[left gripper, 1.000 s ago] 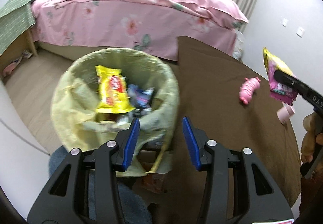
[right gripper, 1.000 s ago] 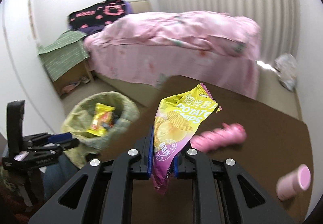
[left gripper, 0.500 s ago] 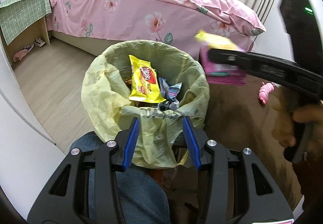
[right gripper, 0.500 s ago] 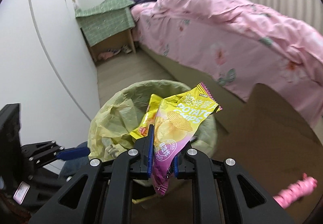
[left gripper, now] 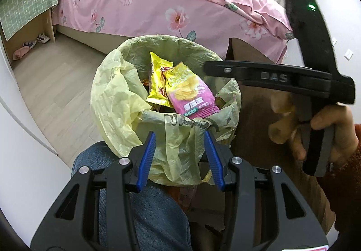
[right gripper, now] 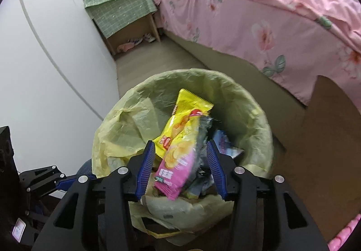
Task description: Collect trash
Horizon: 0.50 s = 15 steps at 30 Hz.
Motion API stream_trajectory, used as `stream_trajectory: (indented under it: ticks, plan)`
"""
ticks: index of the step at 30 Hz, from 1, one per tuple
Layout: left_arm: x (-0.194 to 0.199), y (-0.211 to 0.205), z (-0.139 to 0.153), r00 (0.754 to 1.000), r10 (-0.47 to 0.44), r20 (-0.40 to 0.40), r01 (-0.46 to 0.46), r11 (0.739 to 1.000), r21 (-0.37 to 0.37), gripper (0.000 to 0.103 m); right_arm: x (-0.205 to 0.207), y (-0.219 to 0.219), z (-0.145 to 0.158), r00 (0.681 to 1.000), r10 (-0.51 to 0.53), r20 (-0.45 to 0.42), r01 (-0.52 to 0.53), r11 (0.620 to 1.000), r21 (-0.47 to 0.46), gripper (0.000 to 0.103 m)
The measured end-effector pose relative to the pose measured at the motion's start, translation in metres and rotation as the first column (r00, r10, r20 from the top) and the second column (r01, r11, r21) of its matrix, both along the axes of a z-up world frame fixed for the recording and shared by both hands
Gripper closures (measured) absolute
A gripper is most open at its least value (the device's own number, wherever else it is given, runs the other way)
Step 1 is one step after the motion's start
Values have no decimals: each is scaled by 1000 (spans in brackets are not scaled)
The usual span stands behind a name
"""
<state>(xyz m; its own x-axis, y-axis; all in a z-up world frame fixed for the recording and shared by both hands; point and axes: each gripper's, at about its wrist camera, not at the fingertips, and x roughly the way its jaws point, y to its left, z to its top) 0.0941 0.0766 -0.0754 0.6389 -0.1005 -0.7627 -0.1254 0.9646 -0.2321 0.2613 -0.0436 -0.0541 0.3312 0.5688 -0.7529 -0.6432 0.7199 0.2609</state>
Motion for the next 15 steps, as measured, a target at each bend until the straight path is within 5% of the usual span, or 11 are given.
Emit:
stream_trajectory:
  ticks: [6,11,15]
  plan:
    - [-14,-8,28,998,-8,60,5,999,46,51,-45,-56,39,980,-170,103,163,984,68,58]
    - [-31,-27,62,990,-53,132,43,996,80,33,-109,-102,72,931,-322,173,312,946,83,54]
    - [-49,-51,85,979,-88,184,59,985,159,32,-160,-124,85,893,-397,209,383,918,106,53]
